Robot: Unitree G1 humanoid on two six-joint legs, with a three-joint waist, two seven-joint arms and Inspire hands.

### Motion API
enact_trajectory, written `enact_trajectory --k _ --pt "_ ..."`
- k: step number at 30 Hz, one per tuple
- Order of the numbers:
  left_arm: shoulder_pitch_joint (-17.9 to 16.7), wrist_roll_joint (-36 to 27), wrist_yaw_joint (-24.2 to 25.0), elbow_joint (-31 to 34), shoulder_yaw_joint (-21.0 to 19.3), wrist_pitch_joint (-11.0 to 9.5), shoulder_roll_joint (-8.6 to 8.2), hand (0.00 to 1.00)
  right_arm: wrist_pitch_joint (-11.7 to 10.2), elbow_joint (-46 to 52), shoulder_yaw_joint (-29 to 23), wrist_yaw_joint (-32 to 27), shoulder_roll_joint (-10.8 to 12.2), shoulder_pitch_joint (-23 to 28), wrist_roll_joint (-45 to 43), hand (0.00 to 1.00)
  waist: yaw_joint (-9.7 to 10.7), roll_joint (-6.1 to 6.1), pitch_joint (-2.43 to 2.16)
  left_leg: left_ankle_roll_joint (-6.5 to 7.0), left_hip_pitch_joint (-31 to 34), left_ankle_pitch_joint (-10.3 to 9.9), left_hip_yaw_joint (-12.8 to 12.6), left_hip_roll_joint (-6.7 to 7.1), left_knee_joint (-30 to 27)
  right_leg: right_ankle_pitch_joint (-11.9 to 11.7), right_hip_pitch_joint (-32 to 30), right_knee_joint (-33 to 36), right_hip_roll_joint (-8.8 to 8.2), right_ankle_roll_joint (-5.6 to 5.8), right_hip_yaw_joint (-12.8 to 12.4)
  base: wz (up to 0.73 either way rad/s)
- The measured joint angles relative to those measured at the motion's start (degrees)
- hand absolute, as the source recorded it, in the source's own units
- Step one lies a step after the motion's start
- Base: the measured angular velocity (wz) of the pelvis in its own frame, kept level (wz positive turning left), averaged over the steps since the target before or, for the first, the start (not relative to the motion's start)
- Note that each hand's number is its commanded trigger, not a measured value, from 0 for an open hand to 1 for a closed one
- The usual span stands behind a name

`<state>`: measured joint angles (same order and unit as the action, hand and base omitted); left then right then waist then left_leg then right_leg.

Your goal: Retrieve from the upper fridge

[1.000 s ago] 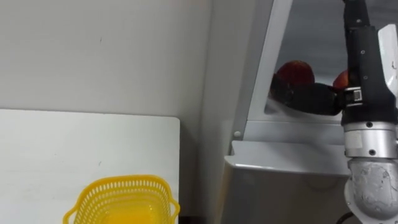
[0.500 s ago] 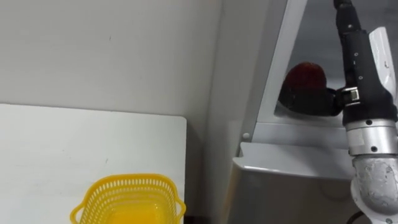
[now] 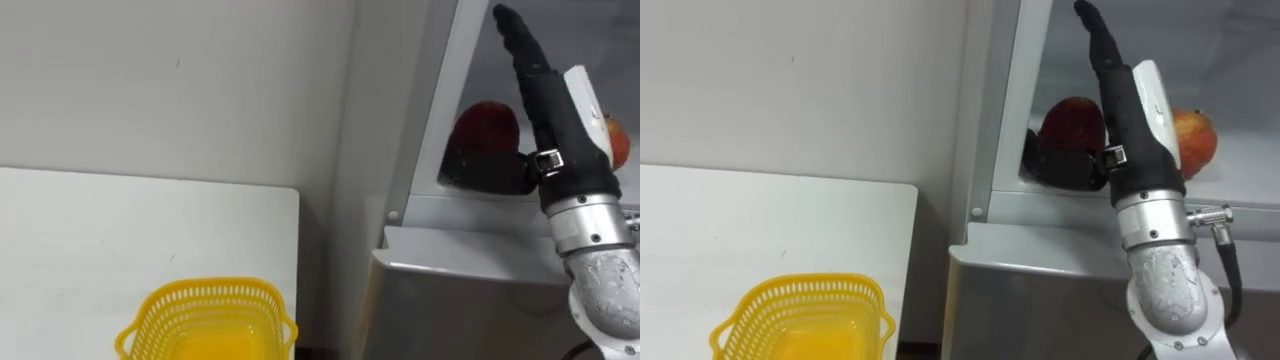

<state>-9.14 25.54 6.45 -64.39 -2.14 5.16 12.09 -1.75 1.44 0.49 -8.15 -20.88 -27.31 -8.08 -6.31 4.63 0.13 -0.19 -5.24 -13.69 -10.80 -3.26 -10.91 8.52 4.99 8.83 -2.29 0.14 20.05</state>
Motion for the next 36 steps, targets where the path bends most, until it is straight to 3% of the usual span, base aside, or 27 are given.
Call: enact_trajectory --k 12,18,19,20,21,22,23,28,36 --pt "0.59 0.05 0.33 1.78 -0.04 1.95 0.13 0.00 0.64 -2.40 -0.14 3.97 -0.04 -0.98 1.86 0.00 0.59 -0.10 -0.15 0.02 0.34 -0.01 0.05 0.02 -0.54 0.00 -0.16 0.28 -0.04 -0.01 -0.90 0.00" --pt "-0.31 0.01 0.33 5.37 -0.04 3.82 0.25 0.00 3.91 -3.09 -0.24 6.48 -0.29 -2.04 3.92 0.00 0.82 -0.04 -0.20 0.04 -0.11 0.00 0.03 -0.04 -0.46 0.00 -0.08 0.96 -0.09 0.00 -1.01 0.00" --pt "-0.70 0.01 0.36 5.96 -0.03 4.29 0.24 0.00 4.48 -3.13 -0.26 6.96 -0.29 -2.04 4.32 0.03 0.99 0.00 -0.23 0.04 -0.19 0.00 0.03 -0.03 -0.42 0.00 -0.02 1.00 -0.10 0.00 -1.03 0.00" --pt "-0.81 0.01 0.36 6.06 -0.03 4.44 0.24 0.00 4.69 -3.17 -0.28 7.14 -0.32 -2.04 4.59 0.15 1.04 0.02 -0.24 0.05 -0.21 0.01 0.03 -0.03 -0.40 0.00 -0.01 1.01 -0.11 0.00 -1.02 0.00" --pt "-0.86 0.01 0.36 6.05 -0.04 4.82 0.24 0.00 5.08 -3.36 -0.41 7.53 -0.41 -2.04 5.66 0.56 1.09 0.07 -0.28 0.05 -0.22 0.01 0.03 -0.02 -0.40 0.00 0.00 1.03 -0.12 0.00 -1.01 0.00" --pt "-1.00 -0.01 0.32 6.05 -0.04 4.96 0.24 0.00 5.49 -3.66 -0.50 7.73 -0.49 -2.03 6.89 0.63 1.09 0.09 -0.30 0.06 -0.24 0.01 0.03 -0.03 -0.37 0.00 0.05 1.05 -0.12 0.00 -0.95 0.00" --pt "-1.10 -0.02 0.31 6.06 -0.04 4.98 0.24 0.00 5.65 -3.78 -0.52 7.77 -0.53 -2.03 7.56 1.00 1.10 0.10 -0.30 0.06 -0.24 0.01 0.02 -0.03 -0.37 0.00 0.06 1.06 -0.13 0.00 -0.95 0.00" --pt "-1.53 -0.01 0.30 6.06 0.01 6.71 0.22 0.00 6.91 -4.16 -0.78 8.46 -1.80 -2.04 11.71 1.00 1.09 0.17 -0.35 0.07 -0.17 0.00 -0.04 -0.08 -0.25 0.00 -0.06 1.11 -0.11 0.00 -0.90 0.00" --pt "-1.71 -0.08 0.33 6.07 0.12 8.58 0.18 0.00 7.45 -5.15 -1.76 9.48 -1.77 -3.41 14.83 1.00 1.09 0.47 -0.63 0.06 -0.21 0.01 0.01 -0.07 -0.47 0.00 -0.01 0.92 -0.02 0.00 -0.93 0.00"
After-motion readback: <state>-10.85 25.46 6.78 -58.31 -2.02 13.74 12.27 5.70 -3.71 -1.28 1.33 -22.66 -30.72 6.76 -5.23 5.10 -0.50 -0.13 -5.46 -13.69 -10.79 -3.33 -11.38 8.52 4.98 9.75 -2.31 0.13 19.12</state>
